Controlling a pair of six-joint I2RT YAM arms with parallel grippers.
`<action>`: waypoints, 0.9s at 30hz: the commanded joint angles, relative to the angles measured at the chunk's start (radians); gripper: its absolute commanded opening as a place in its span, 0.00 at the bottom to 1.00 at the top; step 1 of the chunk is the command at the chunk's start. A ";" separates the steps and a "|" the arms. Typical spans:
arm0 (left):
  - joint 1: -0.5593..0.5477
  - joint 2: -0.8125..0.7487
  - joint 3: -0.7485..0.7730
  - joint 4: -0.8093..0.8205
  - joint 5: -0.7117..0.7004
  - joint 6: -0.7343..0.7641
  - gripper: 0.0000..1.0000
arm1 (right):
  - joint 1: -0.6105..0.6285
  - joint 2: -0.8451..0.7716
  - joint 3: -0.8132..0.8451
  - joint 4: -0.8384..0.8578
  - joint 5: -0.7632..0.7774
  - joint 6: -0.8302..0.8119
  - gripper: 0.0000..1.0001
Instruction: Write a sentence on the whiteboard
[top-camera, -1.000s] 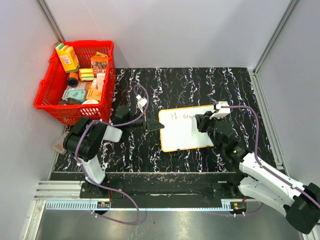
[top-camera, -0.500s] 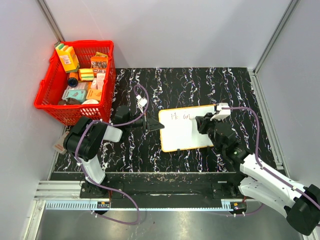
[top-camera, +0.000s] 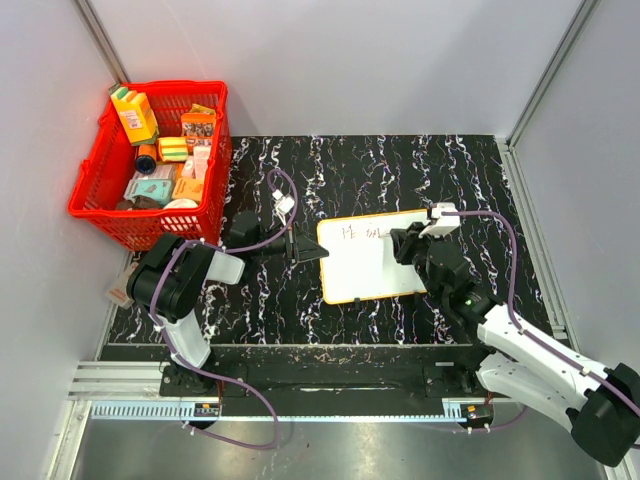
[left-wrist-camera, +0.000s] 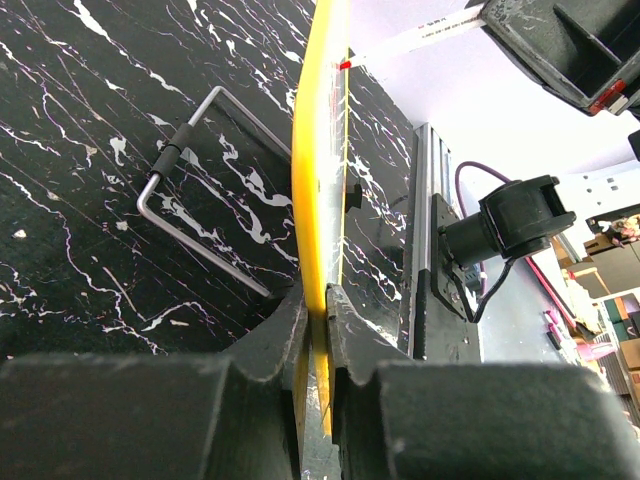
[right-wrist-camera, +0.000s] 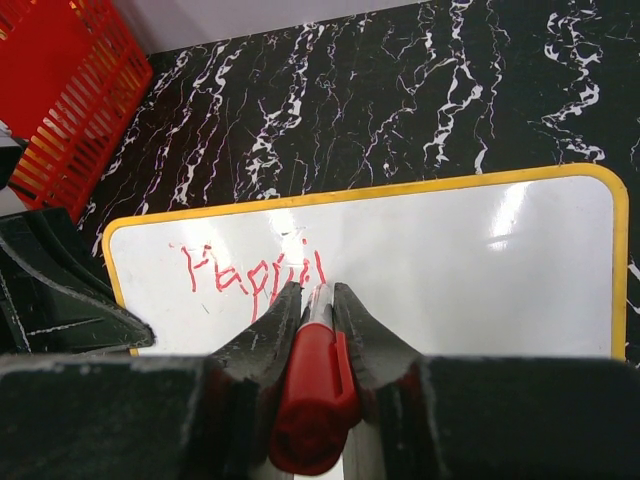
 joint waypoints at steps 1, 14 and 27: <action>-0.004 -0.003 -0.005 0.101 0.028 0.036 0.00 | -0.009 0.013 0.042 0.049 0.051 -0.024 0.00; -0.004 -0.005 -0.006 0.102 0.030 0.036 0.00 | -0.009 0.021 0.057 0.077 0.077 -0.042 0.00; -0.004 -0.005 -0.008 0.107 0.030 0.034 0.00 | -0.012 0.013 0.052 0.061 0.072 -0.041 0.00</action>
